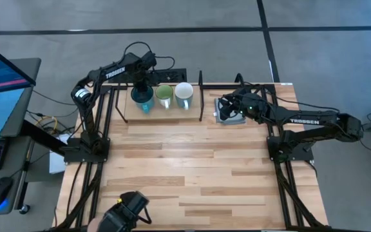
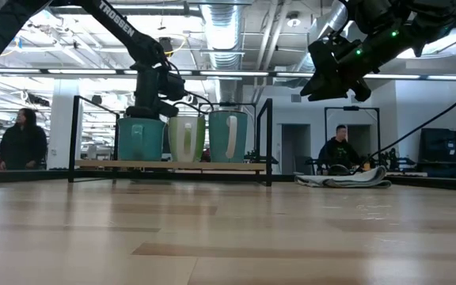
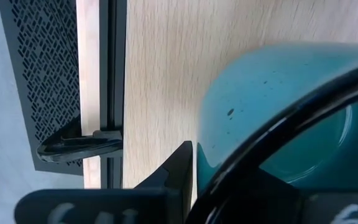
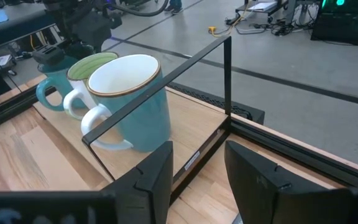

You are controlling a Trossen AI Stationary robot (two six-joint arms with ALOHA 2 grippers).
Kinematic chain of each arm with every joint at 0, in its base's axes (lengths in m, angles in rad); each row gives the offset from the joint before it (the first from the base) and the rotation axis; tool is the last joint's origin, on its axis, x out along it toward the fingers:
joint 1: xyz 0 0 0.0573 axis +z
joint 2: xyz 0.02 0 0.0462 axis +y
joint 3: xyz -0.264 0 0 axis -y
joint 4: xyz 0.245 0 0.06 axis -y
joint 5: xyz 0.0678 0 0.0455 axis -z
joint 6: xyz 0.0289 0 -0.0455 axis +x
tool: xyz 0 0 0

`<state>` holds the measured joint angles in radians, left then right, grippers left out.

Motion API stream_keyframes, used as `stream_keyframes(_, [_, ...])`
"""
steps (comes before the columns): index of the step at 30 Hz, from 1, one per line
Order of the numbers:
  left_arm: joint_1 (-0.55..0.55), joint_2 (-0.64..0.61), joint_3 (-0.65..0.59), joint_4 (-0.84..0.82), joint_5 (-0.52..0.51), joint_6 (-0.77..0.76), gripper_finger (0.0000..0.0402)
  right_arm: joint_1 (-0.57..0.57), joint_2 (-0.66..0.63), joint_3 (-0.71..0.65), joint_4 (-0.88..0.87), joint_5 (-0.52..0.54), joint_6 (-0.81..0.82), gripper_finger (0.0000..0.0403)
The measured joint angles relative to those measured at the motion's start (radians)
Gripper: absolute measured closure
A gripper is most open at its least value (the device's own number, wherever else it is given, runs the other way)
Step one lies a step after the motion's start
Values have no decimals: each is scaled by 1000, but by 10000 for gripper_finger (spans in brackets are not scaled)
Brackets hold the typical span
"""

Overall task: Stack small to large cups/mugs on shelf
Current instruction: Put the blue mug on the shelf

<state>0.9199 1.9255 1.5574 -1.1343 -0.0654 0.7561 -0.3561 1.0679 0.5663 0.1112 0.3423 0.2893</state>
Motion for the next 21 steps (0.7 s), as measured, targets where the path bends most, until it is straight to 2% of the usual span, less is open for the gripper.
stream_keyframes(11, [-33,-1,0,41,-1,60,361,0,0,0,0,0,0,236])
stream_keyframes(21, [-38,-2,0,23,-52,59,360,0,0,0,0,0,0,236])
